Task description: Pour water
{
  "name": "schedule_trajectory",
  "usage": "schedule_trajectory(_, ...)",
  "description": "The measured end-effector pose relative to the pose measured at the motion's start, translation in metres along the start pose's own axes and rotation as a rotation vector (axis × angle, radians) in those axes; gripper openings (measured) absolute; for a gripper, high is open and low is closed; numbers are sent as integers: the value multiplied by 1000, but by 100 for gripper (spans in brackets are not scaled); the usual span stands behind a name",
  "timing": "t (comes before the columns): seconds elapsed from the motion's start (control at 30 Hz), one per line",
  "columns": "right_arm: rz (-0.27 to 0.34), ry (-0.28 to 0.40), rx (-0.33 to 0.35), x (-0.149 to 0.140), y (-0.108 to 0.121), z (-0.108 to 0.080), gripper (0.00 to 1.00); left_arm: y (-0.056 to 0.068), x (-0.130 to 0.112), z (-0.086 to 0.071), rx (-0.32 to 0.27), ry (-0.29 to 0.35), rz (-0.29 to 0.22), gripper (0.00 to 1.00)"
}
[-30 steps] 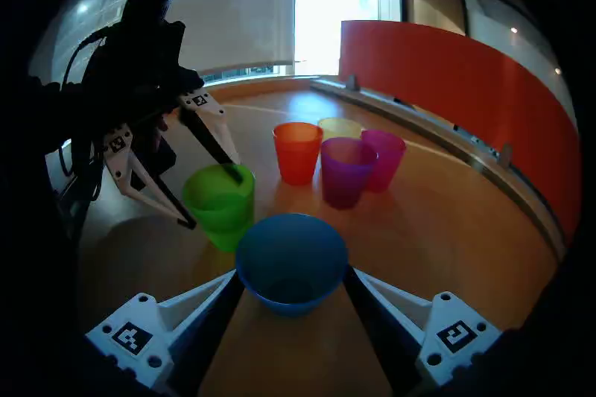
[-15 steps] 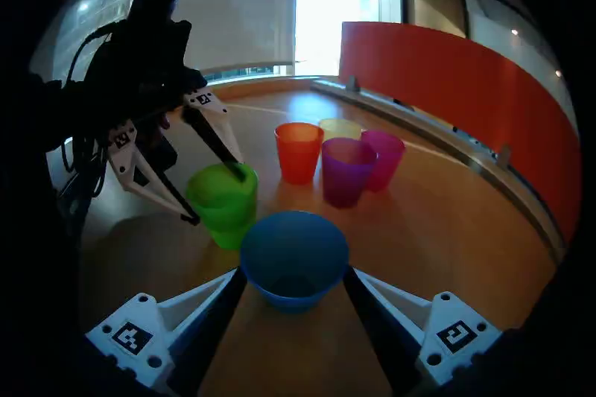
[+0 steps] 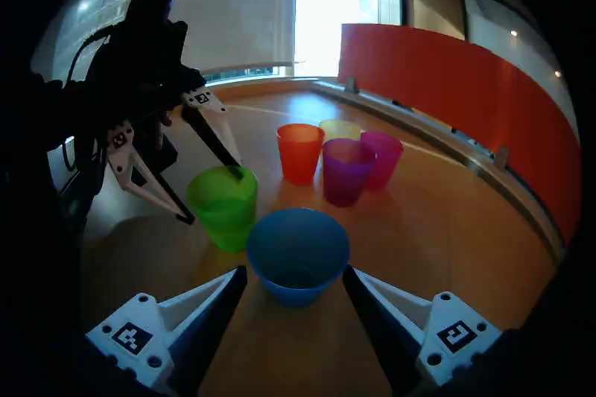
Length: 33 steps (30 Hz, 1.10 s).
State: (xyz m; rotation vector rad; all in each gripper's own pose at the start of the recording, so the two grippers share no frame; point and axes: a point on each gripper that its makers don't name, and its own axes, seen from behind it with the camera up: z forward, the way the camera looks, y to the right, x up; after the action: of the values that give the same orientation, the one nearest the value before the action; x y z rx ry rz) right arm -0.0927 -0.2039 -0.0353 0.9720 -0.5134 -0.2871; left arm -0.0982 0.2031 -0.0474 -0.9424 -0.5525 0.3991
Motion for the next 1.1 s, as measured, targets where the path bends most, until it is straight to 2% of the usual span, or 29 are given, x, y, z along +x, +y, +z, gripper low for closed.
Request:
schedule_trajectory(0.63,-15,12,-21,6,-5,-16,100,-4,0,-9,39,2,18,94)
schedule_trajectory(0.9,-12,21,-34,9,-8,-25,100,-7,-7,-18,69,1,14,94)
schedule_trajectory(1.1,-11,24,-52,9,-10,-34,100,-10,-10,-30,92,18,-6,94)
